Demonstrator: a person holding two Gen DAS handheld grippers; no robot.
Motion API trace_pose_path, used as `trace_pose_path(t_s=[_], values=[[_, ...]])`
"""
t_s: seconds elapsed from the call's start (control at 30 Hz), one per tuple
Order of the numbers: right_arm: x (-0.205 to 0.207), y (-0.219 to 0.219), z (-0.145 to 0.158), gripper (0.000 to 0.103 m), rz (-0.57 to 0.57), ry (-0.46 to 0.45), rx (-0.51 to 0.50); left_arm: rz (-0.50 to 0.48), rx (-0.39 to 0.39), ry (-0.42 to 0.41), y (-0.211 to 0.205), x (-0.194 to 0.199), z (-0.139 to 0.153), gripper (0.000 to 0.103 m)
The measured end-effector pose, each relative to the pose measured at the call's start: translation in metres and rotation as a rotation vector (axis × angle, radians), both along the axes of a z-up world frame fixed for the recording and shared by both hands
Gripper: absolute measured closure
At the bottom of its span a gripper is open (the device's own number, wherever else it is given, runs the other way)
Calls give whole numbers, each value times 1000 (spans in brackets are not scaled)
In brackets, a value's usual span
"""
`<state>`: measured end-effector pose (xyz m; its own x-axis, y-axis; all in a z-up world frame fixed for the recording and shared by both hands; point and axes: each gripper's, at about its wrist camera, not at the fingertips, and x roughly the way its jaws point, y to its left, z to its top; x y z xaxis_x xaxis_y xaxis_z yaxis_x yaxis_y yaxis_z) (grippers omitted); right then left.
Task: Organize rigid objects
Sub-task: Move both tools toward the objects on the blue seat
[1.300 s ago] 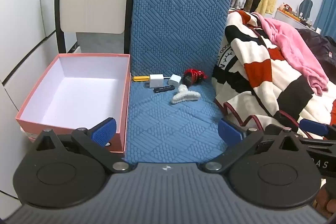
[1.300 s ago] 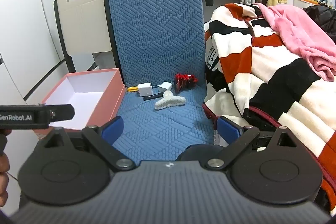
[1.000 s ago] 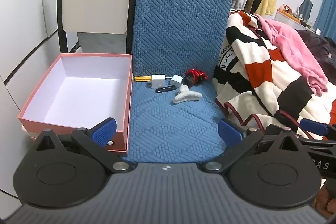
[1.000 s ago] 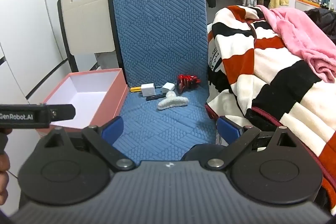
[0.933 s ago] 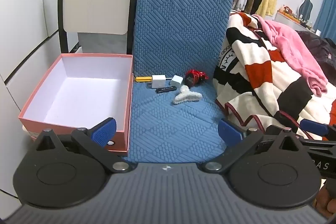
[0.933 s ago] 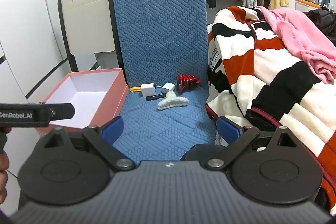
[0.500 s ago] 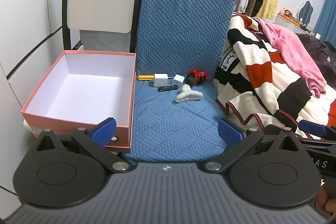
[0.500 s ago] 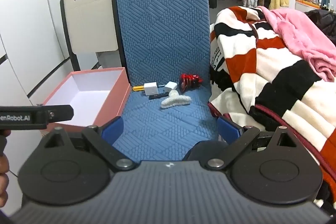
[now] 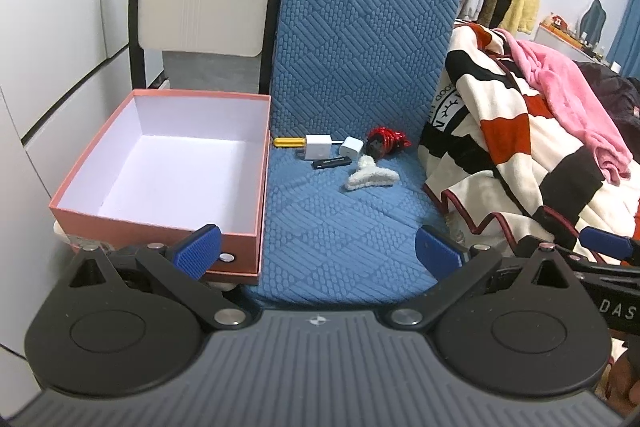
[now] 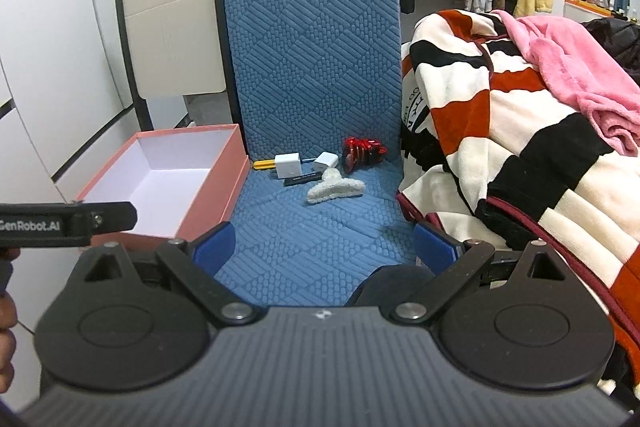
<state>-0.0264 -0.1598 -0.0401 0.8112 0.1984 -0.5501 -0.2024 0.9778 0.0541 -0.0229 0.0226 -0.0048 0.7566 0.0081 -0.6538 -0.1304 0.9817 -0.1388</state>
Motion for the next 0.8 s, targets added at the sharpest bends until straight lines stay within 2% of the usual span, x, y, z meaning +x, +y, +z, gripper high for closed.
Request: trace_pose_path(t_s=[0.27, 0.4, 0.5, 0.8], values=[[-4, 2, 3, 6, 14, -6, -3, -15, -14, -14, -2, -8, 2, 0], [-5, 1, 0, 6, 13, -3, 10, -8, 19, -7, 1, -11, 0, 0], [-7, 2, 0, 6, 17, -3, 9, -9, -3, -8, 5, -13, 1, 0], [-7, -2, 1, 6, 5, -12, 7, -23, -4, -9, 2, -8, 2, 0]])
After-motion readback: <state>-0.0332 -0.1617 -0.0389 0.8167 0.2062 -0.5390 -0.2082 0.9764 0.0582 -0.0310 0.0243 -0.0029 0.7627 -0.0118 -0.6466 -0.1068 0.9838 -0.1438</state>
